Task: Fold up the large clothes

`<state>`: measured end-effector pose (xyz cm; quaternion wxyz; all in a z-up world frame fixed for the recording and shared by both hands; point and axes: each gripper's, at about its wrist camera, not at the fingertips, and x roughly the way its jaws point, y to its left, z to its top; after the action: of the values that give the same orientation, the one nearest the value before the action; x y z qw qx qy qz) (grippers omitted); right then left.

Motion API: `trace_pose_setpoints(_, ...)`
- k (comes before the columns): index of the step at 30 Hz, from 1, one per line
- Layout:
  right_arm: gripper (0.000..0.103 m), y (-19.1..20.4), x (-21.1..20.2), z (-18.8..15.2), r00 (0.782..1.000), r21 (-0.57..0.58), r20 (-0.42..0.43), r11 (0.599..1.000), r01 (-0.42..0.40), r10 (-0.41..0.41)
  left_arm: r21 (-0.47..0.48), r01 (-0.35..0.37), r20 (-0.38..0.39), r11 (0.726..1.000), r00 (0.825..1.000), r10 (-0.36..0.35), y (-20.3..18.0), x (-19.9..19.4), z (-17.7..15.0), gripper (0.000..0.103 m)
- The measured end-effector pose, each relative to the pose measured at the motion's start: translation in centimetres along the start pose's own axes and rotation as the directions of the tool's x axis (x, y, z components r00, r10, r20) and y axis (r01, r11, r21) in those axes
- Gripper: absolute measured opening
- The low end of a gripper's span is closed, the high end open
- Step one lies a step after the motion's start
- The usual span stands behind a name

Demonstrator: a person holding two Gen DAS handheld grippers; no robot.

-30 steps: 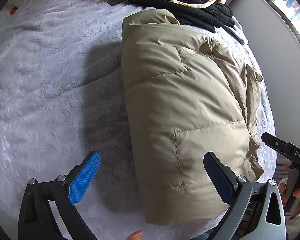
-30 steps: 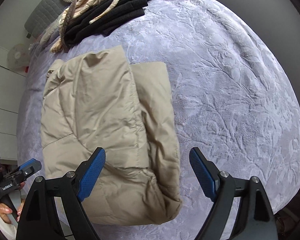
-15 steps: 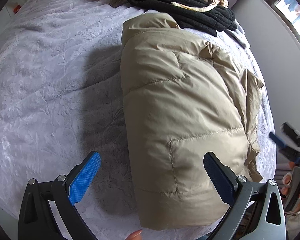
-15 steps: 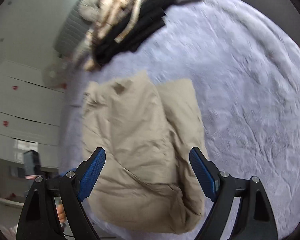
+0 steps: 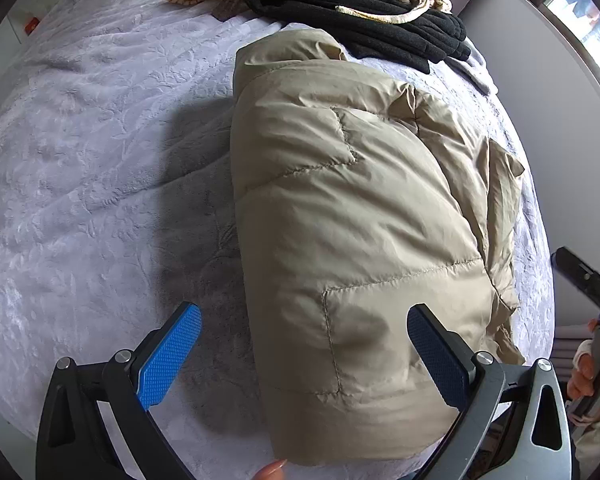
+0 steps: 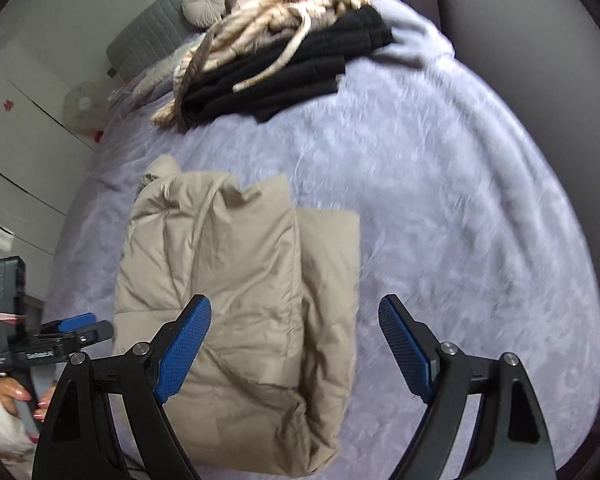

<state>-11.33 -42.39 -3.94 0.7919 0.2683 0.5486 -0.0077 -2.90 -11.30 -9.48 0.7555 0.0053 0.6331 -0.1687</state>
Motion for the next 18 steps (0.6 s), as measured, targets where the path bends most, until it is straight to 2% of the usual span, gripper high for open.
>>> trace_pose_setpoints(5, 0.088, -1.8, 1.6, -0.6, 0.995, 0.092, -0.033, 0.991, -0.094, 0.098, -0.016, 0.015, -0.008, 1.0, 1.0, -0.015, 0.4, 0.4, 0.0, 0.103)
trace_pose_setpoints(7, 0.103, -2.2, 2.4, -0.8, 0.989, 0.119, -0.063, 0.985, -0.125, 0.133, -0.026, 0.032, -0.016, 0.999, 0.999, -0.032, 0.7, 0.6, 0.1, 0.103)
trace_pose_setpoints(12, 0.103, -2.9, 4.4, -0.8, 0.974, 0.14, -0.138, 0.977, -0.161, 0.181, -0.052, 0.133, -0.051, 0.99, 0.99, -0.135, 1.9, 1.8, 0.8, 0.103)
trace_pose_setpoints(14, 0.103, -3.2, 5.5, -0.6, 0.967, 0.141, -0.178, 0.977, -0.16, 0.184, -0.071, 0.197, -0.08, 0.978, 0.976, -0.202, 2.7, 2.6, 1.4, 0.103)
trace_pose_setpoints(16, 0.103, -3.7, 6.6, -0.4, 0.955, 0.155, -0.217, 0.973, -0.171, 0.203, -0.091, 0.271, -0.111, 0.958, 0.953, -0.28, 3.5, 3.6, 1.9, 0.103)
trace_pose_setpoints(17, 0.103, -3.9, 7.1, -0.3, 0.948, 0.163, -0.232, 0.97, -0.181, 0.216, -0.102, 0.308, -0.123, 0.946, 0.94, -0.319, 3.8, 4.0, 2.2, 0.103)
trace_pose_setpoints(18, 0.103, -4.0, 7.6, -0.1, 0.942, 0.167, -0.242, 0.966, -0.196, 0.233, -0.121, 0.359, -0.136, 0.925, 0.917, -0.374, 4.4, 4.7, 2.5, 0.103)
